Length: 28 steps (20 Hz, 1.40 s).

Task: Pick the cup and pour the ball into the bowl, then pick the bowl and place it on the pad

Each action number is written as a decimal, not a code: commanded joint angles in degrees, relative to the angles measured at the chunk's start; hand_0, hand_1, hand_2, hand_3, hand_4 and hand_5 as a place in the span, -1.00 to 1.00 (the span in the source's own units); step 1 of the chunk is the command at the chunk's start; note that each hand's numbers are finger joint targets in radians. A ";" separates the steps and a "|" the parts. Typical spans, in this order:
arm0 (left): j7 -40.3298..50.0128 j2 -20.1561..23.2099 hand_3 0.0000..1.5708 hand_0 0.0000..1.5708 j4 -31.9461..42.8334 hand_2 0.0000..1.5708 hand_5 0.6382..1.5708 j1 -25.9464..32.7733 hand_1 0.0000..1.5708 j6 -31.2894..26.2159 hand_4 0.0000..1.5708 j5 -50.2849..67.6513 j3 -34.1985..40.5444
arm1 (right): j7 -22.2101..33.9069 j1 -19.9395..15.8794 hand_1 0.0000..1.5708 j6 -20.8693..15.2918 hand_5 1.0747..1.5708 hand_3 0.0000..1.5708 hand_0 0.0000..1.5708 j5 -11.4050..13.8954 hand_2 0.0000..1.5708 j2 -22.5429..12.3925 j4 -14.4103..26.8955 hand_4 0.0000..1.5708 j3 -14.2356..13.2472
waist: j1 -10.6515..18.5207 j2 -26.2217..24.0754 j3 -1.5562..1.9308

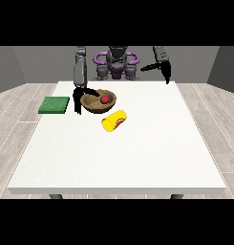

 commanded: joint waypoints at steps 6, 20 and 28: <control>0.49 -0.12 -1.00 -1.00 -2.88 -1.00 0.95 -3.44 -1.00 -1.49 -0.28 0.39 -0.94 | 4.53 4.88 1.00 -20.26 0.86 1.00 1.00 12.06 1.00 -4.22 5.58 0.17 4.67 | 4.81 4.54 0.08; -2.86 0.31 -1.00 -1.00 12.94 -1.00 0.66 7.92 -1.00 -1.49 0.27 2.75 4.81 | 42.95 -5.74 1.00 -23.86 0.98 0.13 1.00 21.99 1.00 -4.74 -0.86 0.03 16.41 | -6.90 -18.72 0.12; -3.39 4.38 -1.00 -1.00 10.79 -1.00 0.67 7.82 -1.00 -3.98 0.28 5.38 9.14 | 40.05 -0.74 1.00 -13.09 1.00 -0.07 1.00 17.25 1.00 -13.66 -6.37 -0.01 11.82 | -9.53 -15.24 0.30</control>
